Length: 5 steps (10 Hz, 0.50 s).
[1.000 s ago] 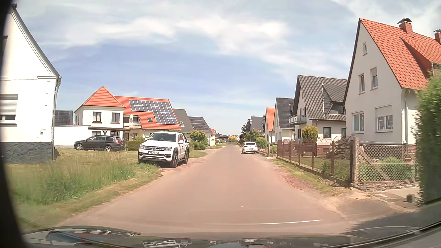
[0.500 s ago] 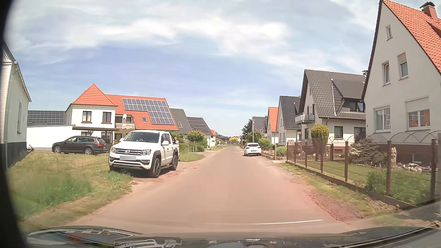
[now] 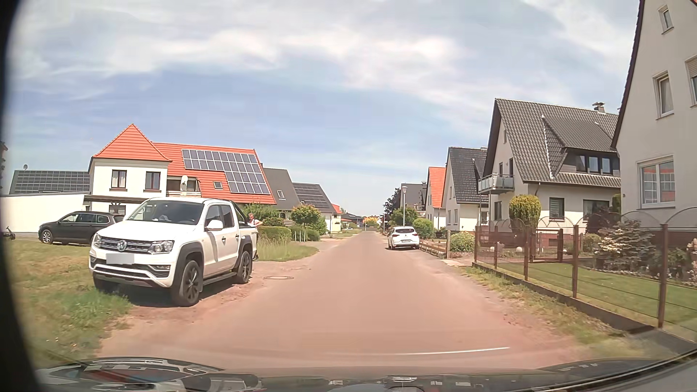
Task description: Follow the waypoints while adhering to traffic rules and regulations
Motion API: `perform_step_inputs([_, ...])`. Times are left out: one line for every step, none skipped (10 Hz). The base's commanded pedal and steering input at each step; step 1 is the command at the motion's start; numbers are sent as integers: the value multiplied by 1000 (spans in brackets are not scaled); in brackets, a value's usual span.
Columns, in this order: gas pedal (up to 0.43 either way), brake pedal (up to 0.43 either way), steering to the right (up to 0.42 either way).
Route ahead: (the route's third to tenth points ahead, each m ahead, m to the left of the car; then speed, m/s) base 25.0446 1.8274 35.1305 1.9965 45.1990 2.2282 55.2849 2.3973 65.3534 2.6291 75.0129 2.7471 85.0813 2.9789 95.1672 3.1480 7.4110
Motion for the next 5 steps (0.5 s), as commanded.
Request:
perform_step_inputs([118, 0, -2])
perform_step_inputs([118, 0, -2])
perform_step_inputs([118, 0, -2])
perform_step_inputs([118, 0, -2])
perform_step_inputs([118, 0, -2])
